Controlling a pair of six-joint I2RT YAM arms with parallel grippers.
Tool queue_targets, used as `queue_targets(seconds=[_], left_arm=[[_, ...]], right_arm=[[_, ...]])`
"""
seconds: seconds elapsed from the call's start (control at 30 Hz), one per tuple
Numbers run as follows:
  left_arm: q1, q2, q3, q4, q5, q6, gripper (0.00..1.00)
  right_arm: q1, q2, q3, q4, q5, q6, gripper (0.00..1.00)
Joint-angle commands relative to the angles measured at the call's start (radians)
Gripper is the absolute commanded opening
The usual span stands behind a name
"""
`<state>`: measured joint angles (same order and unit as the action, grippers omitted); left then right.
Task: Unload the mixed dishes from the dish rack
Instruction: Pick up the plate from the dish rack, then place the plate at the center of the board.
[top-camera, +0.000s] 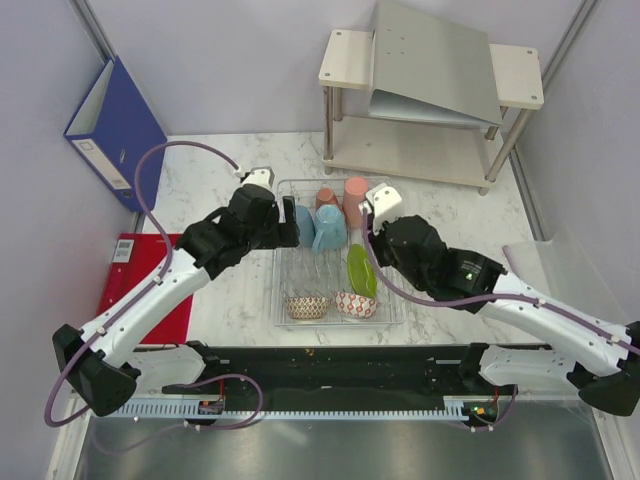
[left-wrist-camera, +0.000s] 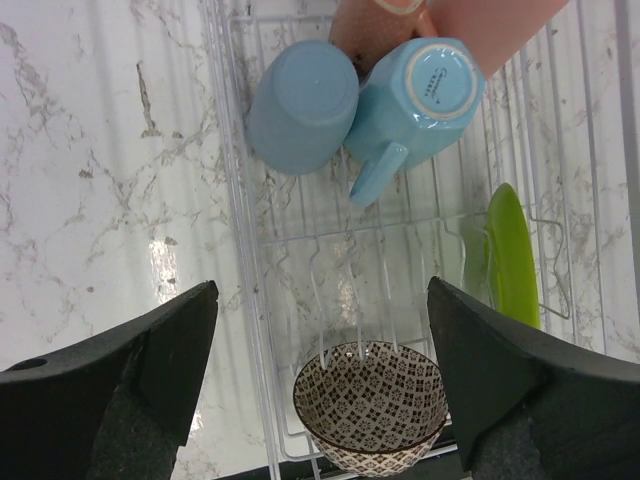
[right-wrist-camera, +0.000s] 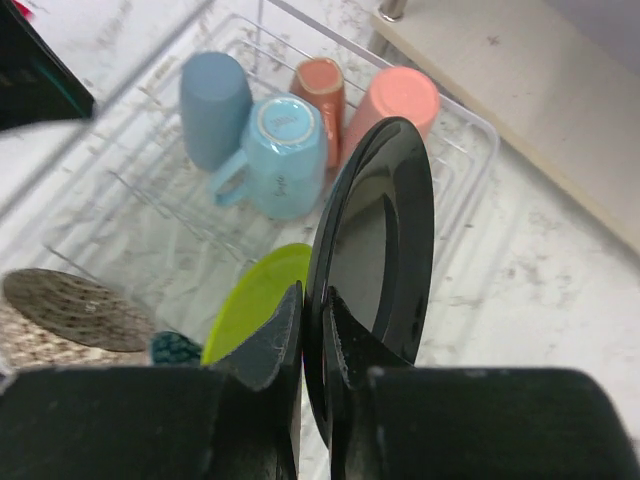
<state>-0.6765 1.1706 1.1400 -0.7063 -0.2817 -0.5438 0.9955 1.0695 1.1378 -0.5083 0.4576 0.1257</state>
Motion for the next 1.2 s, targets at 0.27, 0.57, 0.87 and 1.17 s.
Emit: queue_targets(seconds=[0.27,0.57,0.87,1.17], left_arm=[[0.0,-0.043,0.159,0.073,0.36,0.188,0.91],[-0.001,-0.049,0.107,0.145,0.558,0.215,0.89],[-0.003,-0.052,0.104,0.166,0.596,0.249,0.89],[-0.003,-0.055,0.052,0.171,0.684,0.26,0.88]], right_arm=[[0.314,0.049,-0.277,0.396,0.616,-0.573,0.0],[0.491,-0.01,-0.418,0.617,0.59,-0.78,0.0],[0.572,0.033,-0.467,0.725,0.509,-0.919,0.0],[0.652,0.095,-0.518,0.846,0.536,-1.08,0.0]])
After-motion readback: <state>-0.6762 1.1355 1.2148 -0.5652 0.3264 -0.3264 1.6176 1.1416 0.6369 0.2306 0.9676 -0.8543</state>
